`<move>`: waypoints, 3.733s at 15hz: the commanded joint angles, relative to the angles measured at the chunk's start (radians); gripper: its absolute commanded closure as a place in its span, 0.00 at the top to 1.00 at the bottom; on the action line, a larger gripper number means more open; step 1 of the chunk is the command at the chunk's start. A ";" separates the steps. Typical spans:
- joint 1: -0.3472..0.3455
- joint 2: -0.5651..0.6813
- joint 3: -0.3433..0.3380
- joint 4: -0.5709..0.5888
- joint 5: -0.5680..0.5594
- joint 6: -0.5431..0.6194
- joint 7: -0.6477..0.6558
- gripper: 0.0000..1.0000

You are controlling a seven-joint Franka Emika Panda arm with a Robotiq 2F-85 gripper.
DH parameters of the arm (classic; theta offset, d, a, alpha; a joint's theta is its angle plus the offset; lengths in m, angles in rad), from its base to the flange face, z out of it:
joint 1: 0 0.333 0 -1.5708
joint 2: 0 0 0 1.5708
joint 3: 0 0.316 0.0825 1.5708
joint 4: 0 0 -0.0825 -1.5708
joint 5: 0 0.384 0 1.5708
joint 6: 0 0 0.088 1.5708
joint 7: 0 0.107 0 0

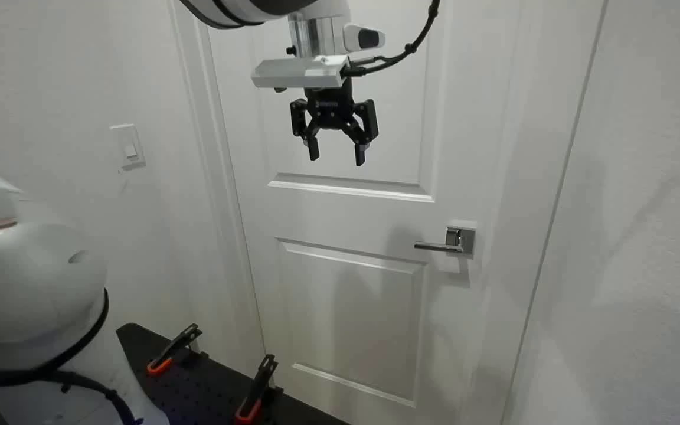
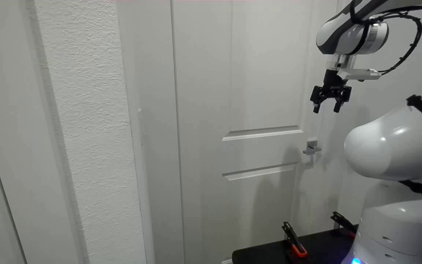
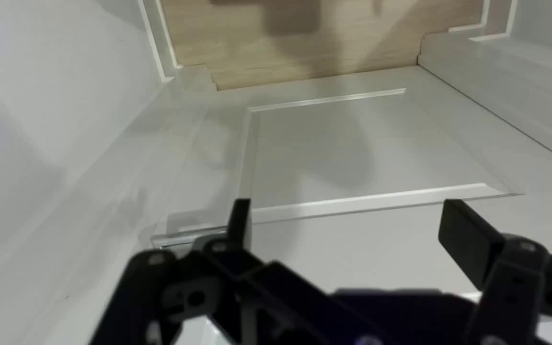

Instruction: Open the door.

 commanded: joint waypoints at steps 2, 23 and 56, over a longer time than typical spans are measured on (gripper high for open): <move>-0.014 0.002 0.010 0.002 0.009 -0.002 -0.007 1.00; -0.306 0.006 0.329 -0.175 -0.022 0.564 0.887 1.00; -1.099 0.547 0.916 -0.016 -0.455 1.077 1.372 1.00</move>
